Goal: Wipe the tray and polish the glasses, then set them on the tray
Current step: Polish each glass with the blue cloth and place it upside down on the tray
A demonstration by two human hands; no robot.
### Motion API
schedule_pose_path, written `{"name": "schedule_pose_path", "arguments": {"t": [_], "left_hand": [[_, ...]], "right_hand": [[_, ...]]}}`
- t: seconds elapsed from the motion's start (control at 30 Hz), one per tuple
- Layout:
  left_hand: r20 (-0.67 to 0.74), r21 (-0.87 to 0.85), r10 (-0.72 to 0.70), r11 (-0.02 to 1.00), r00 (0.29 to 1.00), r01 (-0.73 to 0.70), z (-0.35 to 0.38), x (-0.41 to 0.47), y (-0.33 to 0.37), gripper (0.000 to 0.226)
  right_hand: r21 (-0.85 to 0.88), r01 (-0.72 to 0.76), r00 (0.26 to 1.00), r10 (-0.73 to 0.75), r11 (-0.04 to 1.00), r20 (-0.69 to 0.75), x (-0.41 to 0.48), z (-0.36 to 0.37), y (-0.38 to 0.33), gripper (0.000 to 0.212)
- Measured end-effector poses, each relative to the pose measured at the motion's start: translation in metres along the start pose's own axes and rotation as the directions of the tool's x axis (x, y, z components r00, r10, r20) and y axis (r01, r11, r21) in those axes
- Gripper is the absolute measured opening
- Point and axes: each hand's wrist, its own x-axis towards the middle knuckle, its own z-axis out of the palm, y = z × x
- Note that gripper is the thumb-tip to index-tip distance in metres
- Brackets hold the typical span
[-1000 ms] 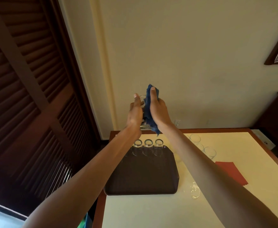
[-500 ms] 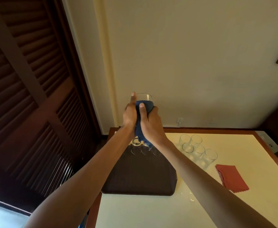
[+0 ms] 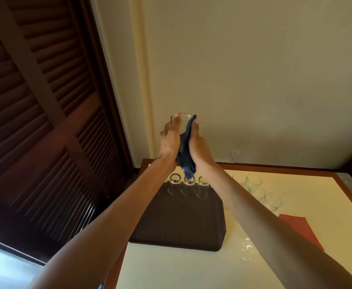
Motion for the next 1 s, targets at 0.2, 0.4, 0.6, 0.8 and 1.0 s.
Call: {"name": "schedule_pose_path", "arguments": {"t": [0.2, 0.4, 0.6, 0.8, 1.0], "left_hand": [[-0.004, -0.128, -0.053, 0.99, 0.999, 0.052, -0.002, 0.004, -0.004, 0.052], [0.041, -0.084, -0.043, 0.995, 0.998, 0.047, 0.008, 0.001, -0.007, 0.06], [-0.037, 0.014, -0.033, 0.999, 0.999, 0.034, 0.011, 0.032, -0.015, 0.109], [-0.013, -0.021, -0.052, 0.998, 0.999, 0.052, 0.0, 0.015, -0.001, 0.057], [0.043, -0.112, -0.043, 0.993, 0.998, 0.047, 0.008, 0.0, -0.004, 0.049]], "right_hand": [[-0.221, 0.39, 0.912, -0.408, 0.894, -0.045, -0.01, 0.003, 0.012, 0.043], [-0.048, 0.221, 0.969, -0.225, 0.974, -0.101, 0.019, -0.014, -0.006, 0.063], [0.104, 0.027, 0.999, -0.023, 0.994, -0.035, 0.025, -0.001, 0.005, 0.073], [-0.152, 0.308, 0.95, -0.312, 0.939, -0.004, -0.008, 0.001, 0.021, 0.046], [-0.212, 0.459, 0.868, -0.486, 0.863, -0.1, -0.002, -0.005, 0.003, 0.044]]}}
